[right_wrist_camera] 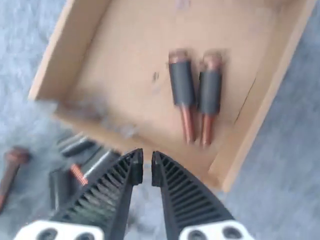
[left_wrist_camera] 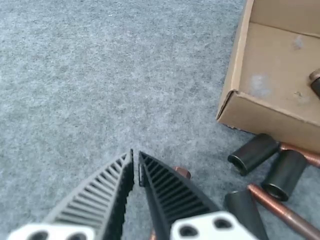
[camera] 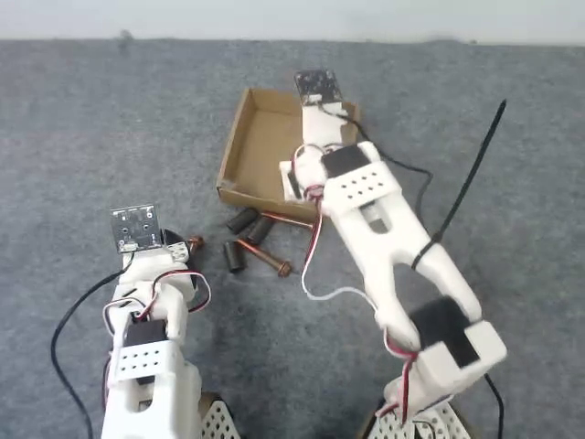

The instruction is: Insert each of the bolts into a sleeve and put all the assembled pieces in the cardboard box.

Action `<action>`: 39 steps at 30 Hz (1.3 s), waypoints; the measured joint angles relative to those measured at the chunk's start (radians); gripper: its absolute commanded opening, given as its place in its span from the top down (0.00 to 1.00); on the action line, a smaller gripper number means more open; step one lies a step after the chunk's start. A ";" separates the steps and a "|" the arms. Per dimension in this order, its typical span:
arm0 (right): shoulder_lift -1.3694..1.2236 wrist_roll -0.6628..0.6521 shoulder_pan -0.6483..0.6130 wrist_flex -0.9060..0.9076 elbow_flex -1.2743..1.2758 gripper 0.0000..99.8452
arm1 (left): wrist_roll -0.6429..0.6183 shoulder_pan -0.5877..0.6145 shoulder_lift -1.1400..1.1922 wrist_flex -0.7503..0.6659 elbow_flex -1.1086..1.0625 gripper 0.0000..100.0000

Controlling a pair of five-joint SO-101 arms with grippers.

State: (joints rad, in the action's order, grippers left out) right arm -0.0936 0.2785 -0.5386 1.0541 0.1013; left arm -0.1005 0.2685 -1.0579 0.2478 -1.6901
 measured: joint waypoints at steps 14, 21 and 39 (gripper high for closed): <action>0.068 0.219 -0.176 0.097 0.080 0.99 | 0.000 0.000 0.000 0.000 0.000 0.99; 0.008 0.293 -0.180 0.000 0.080 0.99 | 0.000 0.000 0.000 0.000 0.000 0.99; -0.043 0.433 -0.227 -0.074 0.041 0.95 | 0.000 0.000 0.000 0.000 0.000 0.99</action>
State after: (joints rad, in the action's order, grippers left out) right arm -0.1366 0.7112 -0.7656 0.9805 0.1427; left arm -0.1005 0.2685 -1.0579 0.2478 -1.6901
